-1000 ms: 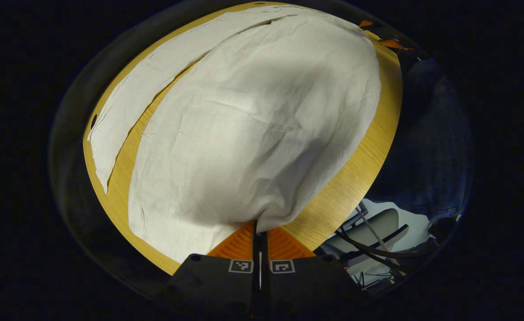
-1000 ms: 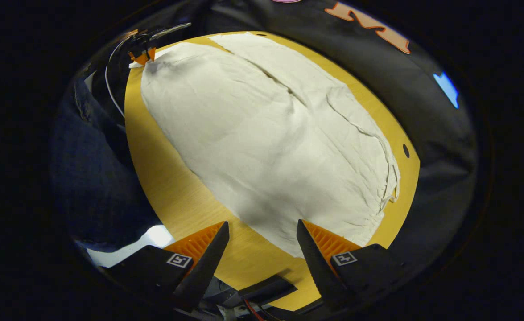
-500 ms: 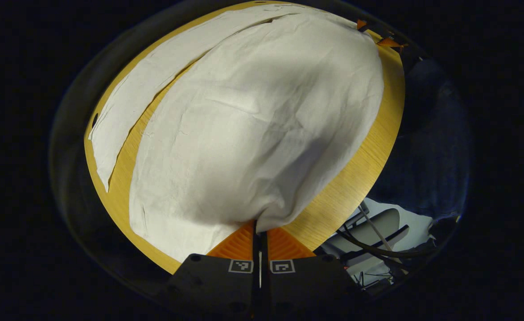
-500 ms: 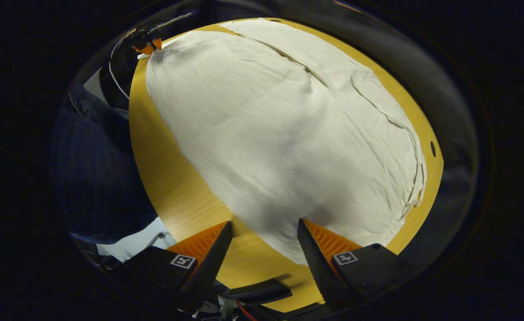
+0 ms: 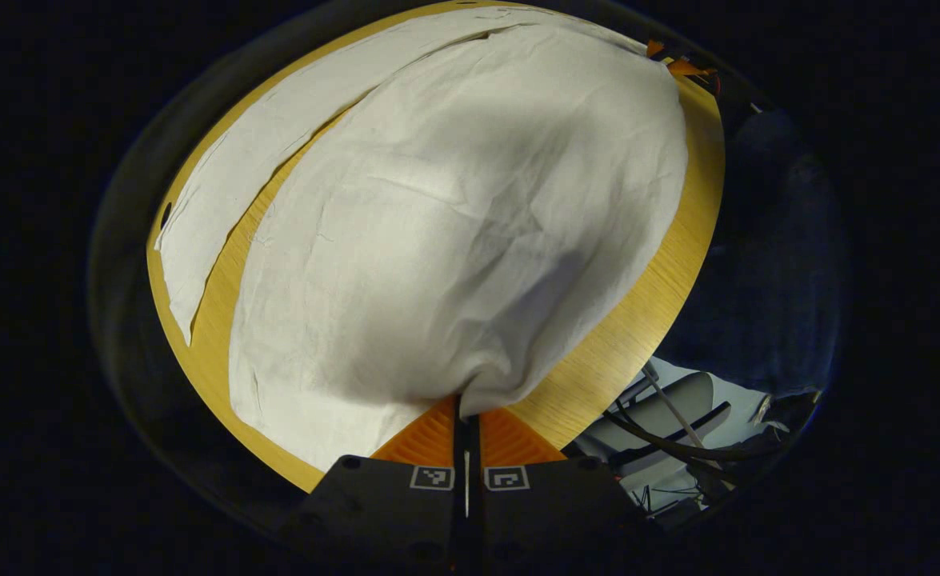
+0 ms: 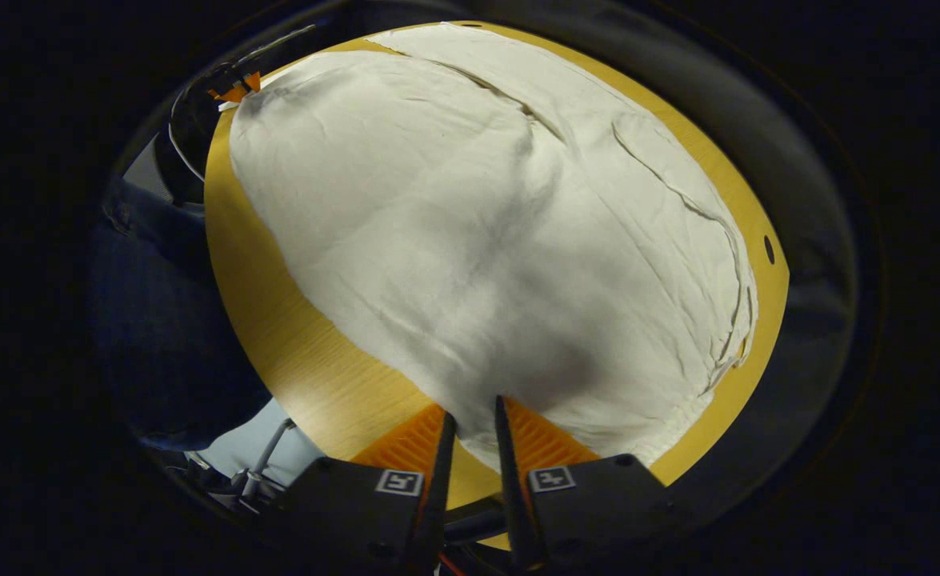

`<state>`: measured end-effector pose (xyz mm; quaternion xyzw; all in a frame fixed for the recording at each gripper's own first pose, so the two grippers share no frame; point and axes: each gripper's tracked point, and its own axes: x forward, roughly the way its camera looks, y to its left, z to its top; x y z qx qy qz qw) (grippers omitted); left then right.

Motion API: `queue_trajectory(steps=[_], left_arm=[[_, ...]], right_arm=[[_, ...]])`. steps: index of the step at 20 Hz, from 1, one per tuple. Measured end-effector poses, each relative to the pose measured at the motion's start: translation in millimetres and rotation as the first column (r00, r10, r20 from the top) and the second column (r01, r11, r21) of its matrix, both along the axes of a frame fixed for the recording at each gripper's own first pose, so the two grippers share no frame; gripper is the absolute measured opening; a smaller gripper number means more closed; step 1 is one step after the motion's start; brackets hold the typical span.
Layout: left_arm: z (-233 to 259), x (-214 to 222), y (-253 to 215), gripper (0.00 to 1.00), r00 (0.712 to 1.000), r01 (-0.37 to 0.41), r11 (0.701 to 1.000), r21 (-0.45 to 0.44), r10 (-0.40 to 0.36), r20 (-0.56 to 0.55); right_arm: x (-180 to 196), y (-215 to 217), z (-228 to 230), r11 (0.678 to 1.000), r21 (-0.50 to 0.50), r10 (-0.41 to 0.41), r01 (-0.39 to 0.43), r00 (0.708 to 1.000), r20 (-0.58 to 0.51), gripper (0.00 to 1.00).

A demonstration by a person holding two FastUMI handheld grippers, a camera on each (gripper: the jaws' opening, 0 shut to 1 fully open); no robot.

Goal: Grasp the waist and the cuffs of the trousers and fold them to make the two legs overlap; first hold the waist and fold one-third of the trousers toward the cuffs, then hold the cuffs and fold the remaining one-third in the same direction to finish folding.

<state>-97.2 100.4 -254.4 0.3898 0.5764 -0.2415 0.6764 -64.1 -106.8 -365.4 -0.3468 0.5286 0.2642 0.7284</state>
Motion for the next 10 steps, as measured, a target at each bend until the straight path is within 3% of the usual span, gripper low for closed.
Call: queue_trajectory(steps=[2,4,5,8,10], left_arm=[[-0.4,2.7,-3.8,0.00,1.000,-0.002,1.000,-0.012,0.001,-0.003],[-0.3,6.5,-8.6,0.00,1.000,-0.001,0.999,-0.036,0.001,0.000],[-0.3,8.6,-11.0,0.00,1.000,-0.014,0.998,-0.053,0.014,0.002],[0.5,19.6,-20.2,0.00,0.996,-0.082,0.990,-0.115,0.086,0.024],[6.8,34.5,-23.9,0.00,0.993,-0.089,0.989,-0.118,0.097,0.062]], right_arm=[[-0.8,0.9,0.8,1.000,-0.020,-0.011,0.012,1.000,0.028,0.05],[0.7,-1.2,0.5,0.998,-0.037,-0.041,0.043,0.997,0.063,0.11],[1.4,-1.7,1.8,0.997,-0.036,-0.063,0.066,0.995,0.083,0.04],[3.6,-1.4,7.7,0.982,-0.008,-0.185,0.188,0.973,0.137,0.04],[7.2,1.0,16.3,0.964,0.020,-0.263,0.264,0.949,0.175,0.04]])
